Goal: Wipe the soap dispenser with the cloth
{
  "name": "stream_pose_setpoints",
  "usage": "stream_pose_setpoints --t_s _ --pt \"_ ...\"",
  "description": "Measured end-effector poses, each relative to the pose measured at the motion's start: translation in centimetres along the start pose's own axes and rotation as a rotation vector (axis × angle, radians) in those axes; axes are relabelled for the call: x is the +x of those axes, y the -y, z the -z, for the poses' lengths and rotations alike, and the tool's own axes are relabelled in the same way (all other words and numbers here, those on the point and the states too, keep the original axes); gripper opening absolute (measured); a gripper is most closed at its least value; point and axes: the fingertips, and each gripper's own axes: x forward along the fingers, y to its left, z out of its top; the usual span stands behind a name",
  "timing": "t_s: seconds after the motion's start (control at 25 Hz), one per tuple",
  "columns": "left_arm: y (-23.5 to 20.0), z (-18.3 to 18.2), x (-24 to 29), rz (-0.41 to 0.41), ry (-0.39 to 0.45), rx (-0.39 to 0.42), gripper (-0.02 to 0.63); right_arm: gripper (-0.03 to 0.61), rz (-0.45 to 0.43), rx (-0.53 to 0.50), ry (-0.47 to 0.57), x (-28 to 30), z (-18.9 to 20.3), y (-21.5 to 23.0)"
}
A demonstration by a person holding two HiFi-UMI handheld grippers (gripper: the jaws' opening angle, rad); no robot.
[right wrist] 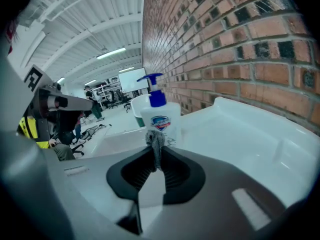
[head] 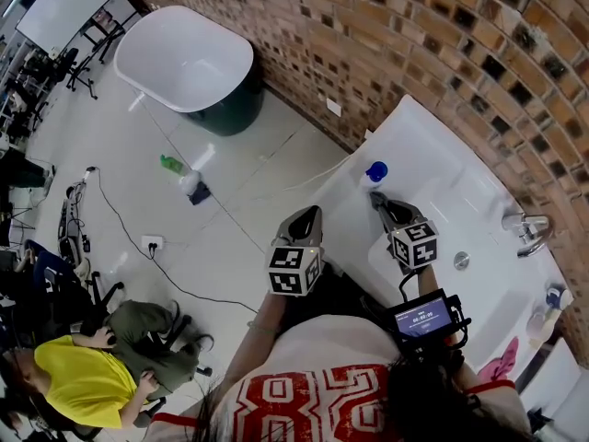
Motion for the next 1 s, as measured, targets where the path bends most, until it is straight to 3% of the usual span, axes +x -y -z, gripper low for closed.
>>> stream_pose_setpoints --t_s 0.2,0.4,0.68,1.0 --pt "0.3 0.0 0.0 0.007 0.0 0.008 0.003 0.048 -0.073 -0.065 -0.031 1.9 0.2 -3.2" --pt "0.2 0.1 -0.2 0.002 -0.002 0.009 0.003 0.048 -0.079 -0.119 -0.091 3.4 1.2 -2.7" --pt "-0.2 0.1 -0.6 -0.014 0.004 0.001 0.003 0.048 -0.029 -0.113 -0.119 3.0 1.6 0.2" --pt "0.1 0.2 -0.6 -0.007 0.002 0.004 0.003 0.048 0.059 -0.036 -0.103 1.4 1.9 3.7"
